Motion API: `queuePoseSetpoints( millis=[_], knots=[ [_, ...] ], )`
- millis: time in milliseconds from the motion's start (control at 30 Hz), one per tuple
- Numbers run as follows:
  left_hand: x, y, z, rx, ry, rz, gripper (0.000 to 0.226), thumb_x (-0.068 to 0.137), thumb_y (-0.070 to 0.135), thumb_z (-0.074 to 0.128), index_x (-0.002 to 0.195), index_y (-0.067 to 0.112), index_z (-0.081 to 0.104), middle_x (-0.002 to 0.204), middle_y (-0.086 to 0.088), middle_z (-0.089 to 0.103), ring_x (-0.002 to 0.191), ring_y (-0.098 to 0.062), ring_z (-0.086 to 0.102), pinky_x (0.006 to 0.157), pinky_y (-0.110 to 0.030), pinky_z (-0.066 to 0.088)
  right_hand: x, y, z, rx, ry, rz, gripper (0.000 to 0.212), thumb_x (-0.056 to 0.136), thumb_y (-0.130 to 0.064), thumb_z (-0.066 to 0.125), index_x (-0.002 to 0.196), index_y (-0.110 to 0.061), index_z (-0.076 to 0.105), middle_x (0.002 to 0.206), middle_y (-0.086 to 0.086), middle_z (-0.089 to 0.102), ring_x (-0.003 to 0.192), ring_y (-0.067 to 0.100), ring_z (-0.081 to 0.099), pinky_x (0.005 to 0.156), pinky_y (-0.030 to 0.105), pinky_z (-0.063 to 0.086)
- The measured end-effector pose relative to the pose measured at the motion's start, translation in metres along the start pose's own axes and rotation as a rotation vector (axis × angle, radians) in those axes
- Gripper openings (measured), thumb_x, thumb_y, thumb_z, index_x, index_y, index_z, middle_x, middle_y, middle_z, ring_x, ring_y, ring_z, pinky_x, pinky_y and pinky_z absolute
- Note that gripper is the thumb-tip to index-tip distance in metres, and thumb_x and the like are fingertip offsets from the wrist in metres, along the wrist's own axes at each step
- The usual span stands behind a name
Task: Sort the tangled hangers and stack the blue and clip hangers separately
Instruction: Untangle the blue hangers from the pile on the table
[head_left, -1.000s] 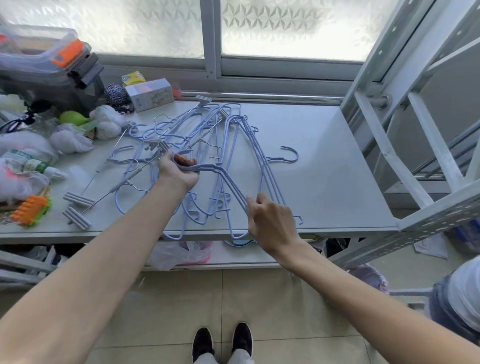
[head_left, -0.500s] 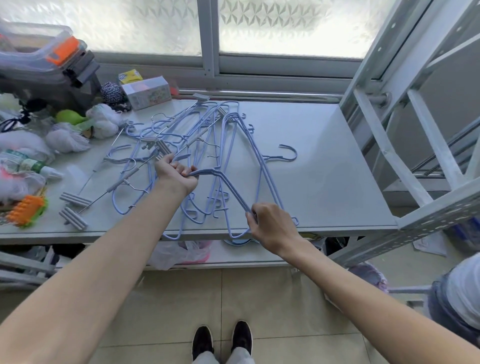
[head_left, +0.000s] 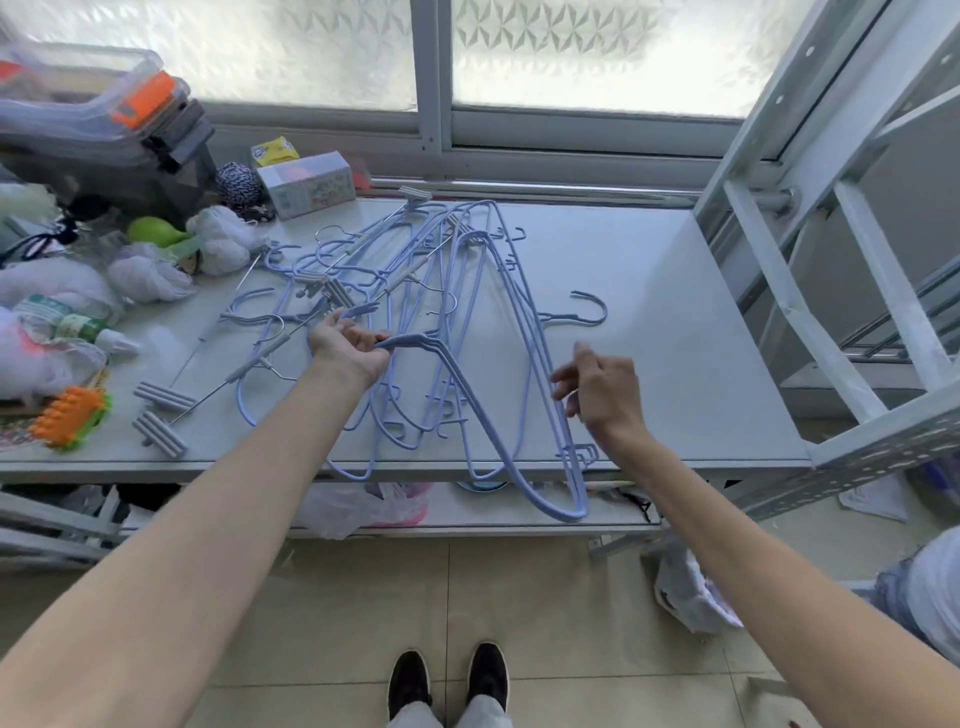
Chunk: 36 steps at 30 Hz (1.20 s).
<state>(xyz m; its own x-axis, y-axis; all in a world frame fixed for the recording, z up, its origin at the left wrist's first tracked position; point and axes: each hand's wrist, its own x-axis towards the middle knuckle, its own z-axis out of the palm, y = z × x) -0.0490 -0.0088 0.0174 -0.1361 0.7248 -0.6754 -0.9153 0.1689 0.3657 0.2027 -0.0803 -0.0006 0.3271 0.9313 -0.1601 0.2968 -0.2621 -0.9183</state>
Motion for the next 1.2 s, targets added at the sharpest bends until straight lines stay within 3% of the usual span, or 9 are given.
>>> queuePoseSetpoints(
  millis=[200, 433, 567, 667, 800, 867, 933, 1067, 1200],
  knots=[
    [0.000, 0.027, -0.003, -0.072, -0.028, -0.025, 0.055, 0.103, 0.018, 0.027, 0.049, 0.019, 0.019, 0.032, 0.004, 0.013, 0.026, -0.015, 0.010, 0.053, -0.023, 0.023, 0.024, 0.013, -0.013, -0.042, -0.086, 0.211, 0.040, 0.098, -0.025, 0.047, 0.076, 0.001, 0.067, 0.066, 0.014, 0.066, 0.042, 0.021, 0.050, 0.042, 0.025, 0.040],
    [-0.002, 0.057, -0.011, -0.099, -0.021, -0.006, 0.062, 0.102, 0.019, 0.024, 0.041, 0.018, 0.017, 0.032, 0.004, 0.012, 0.033, -0.014, 0.010, 0.056, -0.021, 0.024, 0.017, 0.015, 0.016, -0.187, -0.216, 0.223, 0.024, 0.092, -0.024, 0.065, 0.090, 0.000, 0.062, 0.071, 0.013, 0.066, 0.049, 0.017, 0.058, 0.049, 0.025, 0.049],
    [-0.003, 0.066, -0.020, -0.099, -0.010, -0.004, 0.055, 0.104, 0.023, 0.021, 0.049, 0.020, 0.016, 0.033, 0.004, 0.013, 0.034, -0.014, 0.009, 0.057, -0.021, 0.028, 0.013, 0.012, 0.032, -0.229, -0.195, 0.212, 0.020, 0.085, -0.011, 0.070, 0.074, -0.006, 0.054, 0.072, 0.018, 0.062, 0.046, 0.022, 0.056, 0.043, 0.025, 0.047],
    [-0.004, 0.066, -0.026, -0.082, 0.011, 0.008, 0.058, 0.104, 0.024, 0.022, 0.046, 0.020, 0.017, 0.033, 0.004, 0.014, 0.035, -0.015, 0.009, 0.064, -0.022, 0.036, 0.012, 0.009, 0.036, -0.321, -0.197, 0.186, 0.012, 0.077, 0.001, 0.064, 0.065, 0.001, 0.062, 0.062, 0.018, 0.058, 0.041, 0.022, 0.056, 0.039, 0.023, 0.046],
    [-0.003, 0.064, -0.032, -0.046, 0.061, 0.019, 0.057, 0.103, 0.021, 0.024, 0.047, 0.019, 0.017, 0.033, 0.003, 0.012, 0.033, -0.017, 0.009, 0.055, -0.023, 0.031, 0.008, 0.009, 0.030, -0.339, -0.182, 0.206, 0.018, 0.077, -0.007, 0.065, 0.067, 0.009, 0.066, 0.061, 0.021, 0.062, 0.048, 0.027, 0.062, 0.051, 0.034, 0.057],
    [-0.004, 0.062, -0.033, -0.033, 0.092, 0.025, 0.050, 0.103, 0.021, 0.026, 0.054, 0.020, 0.016, 0.032, 0.003, 0.011, 0.032, -0.018, 0.009, 0.066, -0.024, 0.040, 0.006, 0.011, 0.025, -0.359, -0.166, 0.209, 0.022, 0.079, -0.013, 0.065, 0.065, 0.003, 0.059, 0.062, 0.022, 0.062, 0.060, 0.033, 0.068, 0.060, 0.042, 0.058],
    [-0.004, 0.060, -0.033, -0.031, 0.113, 0.038, 0.048, 0.102, 0.021, 0.027, 0.056, 0.020, 0.016, 0.032, 0.003, 0.011, 0.030, -0.019, 0.009, 0.077, -0.028, 0.042, 0.004, 0.014, 0.018, -0.383, -0.165, 0.215, 0.030, 0.081, -0.014, 0.064, 0.058, -0.002, 0.050, 0.051, 0.015, 0.055, 0.058, 0.032, 0.069, 0.048, 0.034, 0.054],
    [-0.009, 0.058, -0.031, -0.023, 0.110, 0.056, 0.047, 0.103, 0.020, 0.026, 0.058, 0.020, 0.016, 0.030, 0.003, 0.011, 0.027, -0.018, 0.009, 0.054, -0.024, 0.035, 0.002, 0.015, 0.004, -0.428, -0.164, 0.221, 0.034, 0.080, -0.015, 0.062, 0.053, -0.007, 0.043, 0.047, 0.008, 0.047, 0.045, 0.027, 0.065, 0.034, 0.019, 0.038],
    [-0.012, 0.052, -0.028, -0.037, 0.117, 0.058, 0.043, 0.103, 0.018, 0.028, 0.061, 0.020, 0.019, 0.030, 0.002, 0.010, 0.027, -0.018, 0.009, 0.057, -0.030, 0.040, 0.003, 0.016, -0.010, -0.496, -0.099, 0.202, 0.032, 0.078, -0.017, 0.060, 0.052, -0.009, 0.042, 0.038, 0.003, 0.043, 0.053, 0.033, 0.070, 0.046, 0.032, 0.050]
  ],
)
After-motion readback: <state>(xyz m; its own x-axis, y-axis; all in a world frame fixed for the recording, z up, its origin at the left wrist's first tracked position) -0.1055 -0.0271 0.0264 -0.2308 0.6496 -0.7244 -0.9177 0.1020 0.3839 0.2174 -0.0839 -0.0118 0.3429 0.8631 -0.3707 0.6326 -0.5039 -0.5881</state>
